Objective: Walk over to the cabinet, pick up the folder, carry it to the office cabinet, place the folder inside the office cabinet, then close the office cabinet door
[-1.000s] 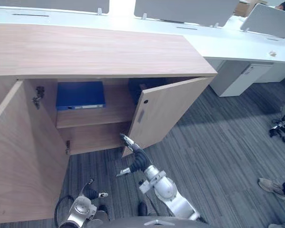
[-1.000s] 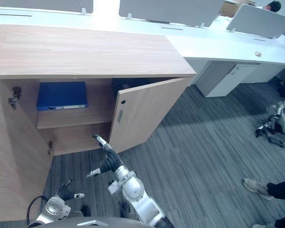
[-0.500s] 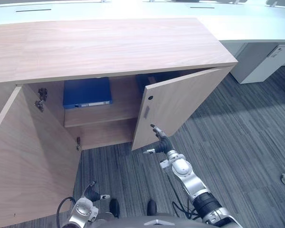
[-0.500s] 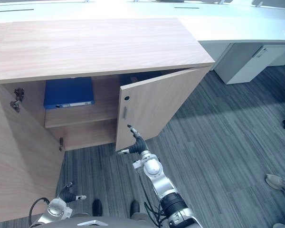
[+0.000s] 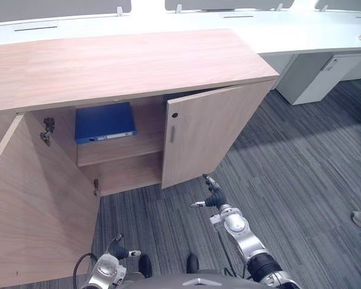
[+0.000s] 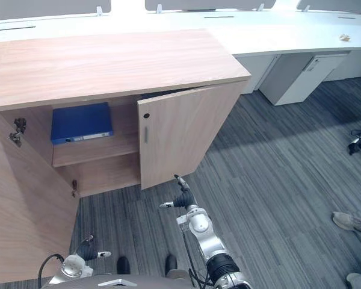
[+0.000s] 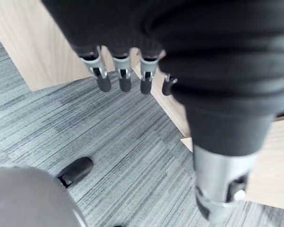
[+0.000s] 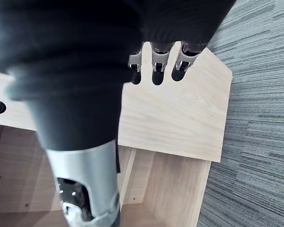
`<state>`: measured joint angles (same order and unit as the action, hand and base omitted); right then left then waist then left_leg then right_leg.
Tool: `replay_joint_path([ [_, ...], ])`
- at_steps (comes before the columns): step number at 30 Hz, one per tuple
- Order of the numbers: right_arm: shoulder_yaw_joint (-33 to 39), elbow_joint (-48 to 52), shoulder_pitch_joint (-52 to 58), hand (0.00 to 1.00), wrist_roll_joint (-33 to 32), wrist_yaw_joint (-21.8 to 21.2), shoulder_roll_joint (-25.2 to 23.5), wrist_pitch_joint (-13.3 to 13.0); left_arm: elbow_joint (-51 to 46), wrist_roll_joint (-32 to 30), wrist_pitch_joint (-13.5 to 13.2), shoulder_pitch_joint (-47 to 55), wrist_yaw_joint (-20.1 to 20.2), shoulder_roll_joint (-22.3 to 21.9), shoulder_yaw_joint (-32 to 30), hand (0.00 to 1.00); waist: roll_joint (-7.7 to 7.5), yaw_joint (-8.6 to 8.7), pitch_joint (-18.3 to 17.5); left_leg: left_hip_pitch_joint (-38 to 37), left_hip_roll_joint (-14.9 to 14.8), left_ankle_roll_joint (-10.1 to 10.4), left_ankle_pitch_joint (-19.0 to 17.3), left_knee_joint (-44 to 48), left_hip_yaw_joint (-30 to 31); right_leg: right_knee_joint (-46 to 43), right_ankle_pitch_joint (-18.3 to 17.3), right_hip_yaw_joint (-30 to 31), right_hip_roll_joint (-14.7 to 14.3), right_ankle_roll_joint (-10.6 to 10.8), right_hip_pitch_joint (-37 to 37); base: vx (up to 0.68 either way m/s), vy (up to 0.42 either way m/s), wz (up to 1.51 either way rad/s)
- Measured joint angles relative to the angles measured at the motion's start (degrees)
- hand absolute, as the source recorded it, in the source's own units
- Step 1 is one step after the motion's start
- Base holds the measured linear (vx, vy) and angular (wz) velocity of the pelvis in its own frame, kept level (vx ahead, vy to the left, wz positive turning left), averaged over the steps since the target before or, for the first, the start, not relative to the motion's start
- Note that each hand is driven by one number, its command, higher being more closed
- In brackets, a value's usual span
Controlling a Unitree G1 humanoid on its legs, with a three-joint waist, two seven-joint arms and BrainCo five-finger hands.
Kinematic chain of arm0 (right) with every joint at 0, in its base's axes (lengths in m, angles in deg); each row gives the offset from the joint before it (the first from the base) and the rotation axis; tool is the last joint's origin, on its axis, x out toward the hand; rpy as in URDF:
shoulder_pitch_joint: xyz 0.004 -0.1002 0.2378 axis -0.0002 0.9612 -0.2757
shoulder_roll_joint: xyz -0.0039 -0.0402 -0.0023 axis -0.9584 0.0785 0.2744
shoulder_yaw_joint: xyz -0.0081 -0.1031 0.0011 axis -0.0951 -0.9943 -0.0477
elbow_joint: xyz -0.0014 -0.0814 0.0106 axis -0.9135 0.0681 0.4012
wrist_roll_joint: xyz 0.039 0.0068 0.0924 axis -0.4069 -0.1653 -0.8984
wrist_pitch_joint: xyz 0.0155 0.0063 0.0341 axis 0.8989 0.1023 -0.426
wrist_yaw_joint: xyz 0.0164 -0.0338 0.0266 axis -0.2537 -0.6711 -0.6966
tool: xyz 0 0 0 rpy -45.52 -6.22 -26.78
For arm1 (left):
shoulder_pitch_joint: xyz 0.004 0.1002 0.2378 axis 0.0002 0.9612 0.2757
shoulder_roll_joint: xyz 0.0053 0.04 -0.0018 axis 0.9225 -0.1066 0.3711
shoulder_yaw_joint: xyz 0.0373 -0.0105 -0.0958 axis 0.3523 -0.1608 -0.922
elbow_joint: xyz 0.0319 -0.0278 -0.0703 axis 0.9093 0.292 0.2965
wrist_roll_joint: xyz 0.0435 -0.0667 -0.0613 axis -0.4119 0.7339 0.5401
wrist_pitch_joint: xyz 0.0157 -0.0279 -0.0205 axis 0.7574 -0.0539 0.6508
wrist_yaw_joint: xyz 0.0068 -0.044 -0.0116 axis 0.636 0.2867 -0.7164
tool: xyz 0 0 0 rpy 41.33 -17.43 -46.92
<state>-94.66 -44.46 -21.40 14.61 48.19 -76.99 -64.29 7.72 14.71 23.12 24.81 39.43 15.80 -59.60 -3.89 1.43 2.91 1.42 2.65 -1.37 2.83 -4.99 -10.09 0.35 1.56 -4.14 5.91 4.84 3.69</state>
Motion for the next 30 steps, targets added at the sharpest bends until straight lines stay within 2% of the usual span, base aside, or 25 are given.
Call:
replay_joint_path([
  [4,2.4,-0.8,2.5,0.00,-0.5,0.4,-1.1,0.0,0.0,1.6,0.0,0.1,0.0,-0.7,-0.1,0.00,0.20,0.00,-0.1,0.4,0.0,0.1,0.1,0.0,0.4,0.8,0.0,-0.2,0.0,0.0,-0.1,-0.03,0.001,0.07],
  [9,4.9,-8.2,6.4,0.00,-2.4,0.6,-4.6,0.1,0.0,3.1,0.0,0.2,-0.1,-1.3,-0.3,0.00,0.22,0.42,-0.1,0.2,0.1,0.2,-0.1,0.0,0.8,1.9,0.6,-1.3,0.1,0.2,-1.4,0.04,-0.003,0.10],
  [14,7.5,-16.0,8.3,0.00,-2.2,0.7,-5.7,0.3,-0.2,4.8,0.0,0.3,-0.8,-2.3,-1.5,0.00,0.72,0.69,-0.3,-0.6,0.1,0.2,-0.2,0.0,0.7,2.8,1.0,-1.4,0.0,0.5,-2.7,0.05,-0.015,-0.01],
  [19,9.9,-23.2,9.1,0.00,-2.1,0.9,-5.9,1.8,0.1,7.3,0.0,0.5,-0.8,-3.1,-2.1,0.00,1.17,0.79,-0.3,-2.6,-0.1,0.3,-0.3,0.0,0.6,2.8,0.8,-1.4,-0.3,0.3,-4.6,-0.01,-0.004,0.00],
  [26,12.7,-24.8,8.8,0.00,-2.1,1.1,-6.5,3.4,1.4,10.2,0.1,1.1,-0.7,-3.4,-3.6,0.00,1.41,1.35,-0.4,-3.4,-0.3,0.7,-0.5,-0.1,-0.4,0.8,-0.4,-0.5,-0.3,0.3,-3.8,-0.09,0.002,-0.08],
  [30,13.2,-24.8,8.0,0.00,-2.1,1.1,-6.7,3.6,1.9,11.7,0.2,1.4,-0.8,-2.8,-4.8,0.00,0.97,0.99,0.2,-1.2,-0.1,0.2,-0.8,0.0,-1.1,-4.8,-2.3,1.2,0.1,0.3,0.9,-0.07,0.028,-0.15],
])
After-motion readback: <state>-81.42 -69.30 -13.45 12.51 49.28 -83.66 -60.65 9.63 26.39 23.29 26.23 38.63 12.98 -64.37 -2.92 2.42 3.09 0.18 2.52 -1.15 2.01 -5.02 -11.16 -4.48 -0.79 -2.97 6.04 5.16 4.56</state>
